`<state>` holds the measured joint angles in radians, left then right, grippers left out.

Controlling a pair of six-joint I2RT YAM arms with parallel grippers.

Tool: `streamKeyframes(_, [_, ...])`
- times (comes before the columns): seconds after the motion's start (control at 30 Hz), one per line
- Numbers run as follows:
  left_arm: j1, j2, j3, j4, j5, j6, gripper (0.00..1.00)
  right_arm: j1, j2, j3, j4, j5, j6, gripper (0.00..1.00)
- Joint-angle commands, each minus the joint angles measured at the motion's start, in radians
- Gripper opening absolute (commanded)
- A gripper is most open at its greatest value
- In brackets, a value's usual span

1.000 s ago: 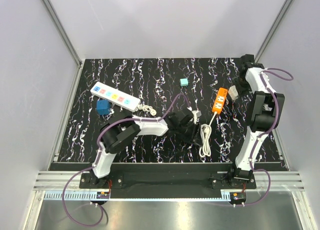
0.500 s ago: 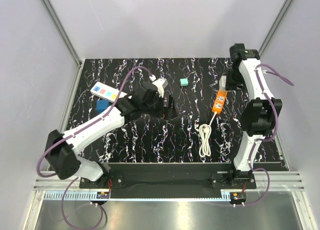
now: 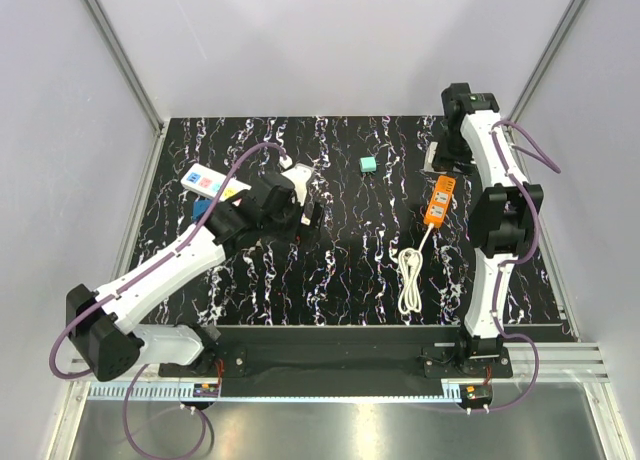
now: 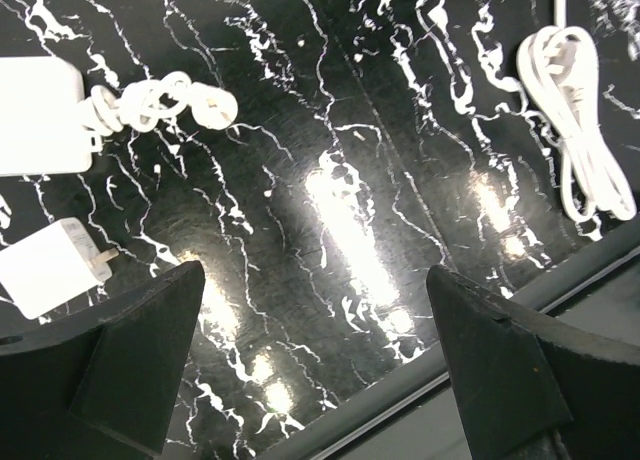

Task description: Insert the plug

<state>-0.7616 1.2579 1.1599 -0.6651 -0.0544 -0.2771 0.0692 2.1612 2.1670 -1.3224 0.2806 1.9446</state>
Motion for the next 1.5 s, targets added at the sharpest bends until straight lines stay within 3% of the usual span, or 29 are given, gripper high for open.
streamKeyframes(0.0, [0.002, -0.020, -0.005, 0.001, -0.041, 0.033, 0.99, -0.003, -0.017, -0.012, -0.254, 0.042, 0.186, 0.00])
streamKeyframes(0.27, [0.002, -0.045, -0.020, 0.002, -0.055, 0.035, 0.99, -0.003, -0.023, -0.110, -0.282, 0.048, 0.244, 0.00])
streamKeyframes(0.9, [0.002, -0.040, -0.012, -0.001, -0.058, 0.039, 0.99, -0.040, -0.017, -0.160, -0.304, 0.072, 0.203, 0.00])
streamKeyframes(1.47, [0.002, -0.045, -0.012, -0.001, -0.061, 0.039, 0.99, -0.040, -0.040, -0.246, -0.299, -0.007, 0.215, 0.00])
